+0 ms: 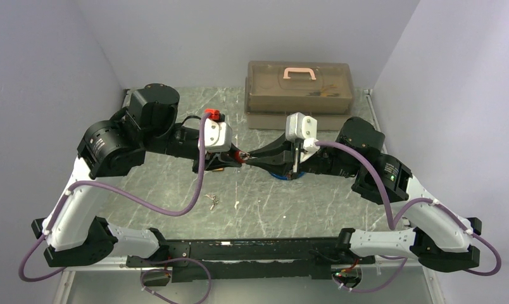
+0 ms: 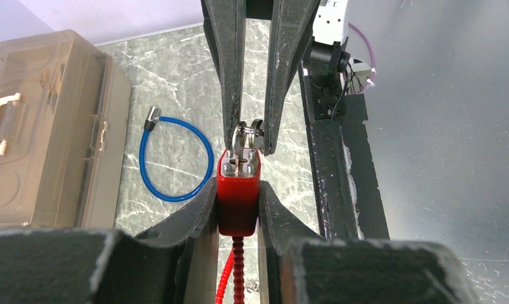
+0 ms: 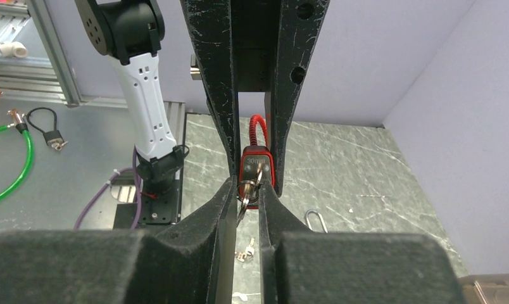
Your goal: Unlock with the key
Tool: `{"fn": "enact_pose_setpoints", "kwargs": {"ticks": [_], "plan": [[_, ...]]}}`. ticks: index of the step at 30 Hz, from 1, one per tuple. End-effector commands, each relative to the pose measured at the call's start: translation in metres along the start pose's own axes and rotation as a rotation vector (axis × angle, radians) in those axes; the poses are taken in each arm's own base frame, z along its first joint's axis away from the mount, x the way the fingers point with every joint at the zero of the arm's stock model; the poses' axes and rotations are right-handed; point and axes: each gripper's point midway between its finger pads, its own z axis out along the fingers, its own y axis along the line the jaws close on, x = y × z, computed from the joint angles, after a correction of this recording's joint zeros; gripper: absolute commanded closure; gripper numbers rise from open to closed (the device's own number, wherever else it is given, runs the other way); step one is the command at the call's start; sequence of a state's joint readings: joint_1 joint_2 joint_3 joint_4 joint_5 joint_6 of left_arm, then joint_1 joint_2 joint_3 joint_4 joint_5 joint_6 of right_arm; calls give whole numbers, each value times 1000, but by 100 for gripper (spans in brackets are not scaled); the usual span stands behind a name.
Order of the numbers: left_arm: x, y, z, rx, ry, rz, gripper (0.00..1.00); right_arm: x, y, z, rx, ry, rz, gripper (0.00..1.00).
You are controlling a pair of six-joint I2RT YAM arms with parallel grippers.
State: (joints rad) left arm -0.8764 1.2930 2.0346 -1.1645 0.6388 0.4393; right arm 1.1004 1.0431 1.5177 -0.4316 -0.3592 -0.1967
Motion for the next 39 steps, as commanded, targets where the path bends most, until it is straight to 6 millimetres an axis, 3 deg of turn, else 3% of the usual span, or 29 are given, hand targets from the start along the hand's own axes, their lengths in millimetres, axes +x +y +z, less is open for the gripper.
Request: {"fn": "enact_pose_setpoints", "kwargs": {"ticks": [1, 7, 14, 21, 24, 29, 34, 39], "plan": [[-14, 1, -6, -22, -51, 25, 100, -31, -1, -9, 11, -100, -27, 84], [-13, 1, -6, -22, -48, 23, 100, -34, 0, -8, 3, -111, -30, 81], [-12, 1, -6, -22, -45, 20, 100, -36, -1, -9, 9, -117, -36, 100], [-12, 1, -6, -24, -45, 19, 100, -38, -2, -11, 27, -136, -32, 100], [-13, 0, -7, -22, -48, 18, 100, -38, -2, -13, 27, -150, -34, 83], [-12, 0, -7, -20, -47, 14, 100, -41, -2, -14, 32, -159, -32, 72], [-12, 0, -7, -20, -48, 13, 100, -44, -1, -13, 25, -167, -34, 69], [-12, 0, -8, -21, -51, 13, 100, -39, -2, -9, 22, -137, -29, 77]]}}
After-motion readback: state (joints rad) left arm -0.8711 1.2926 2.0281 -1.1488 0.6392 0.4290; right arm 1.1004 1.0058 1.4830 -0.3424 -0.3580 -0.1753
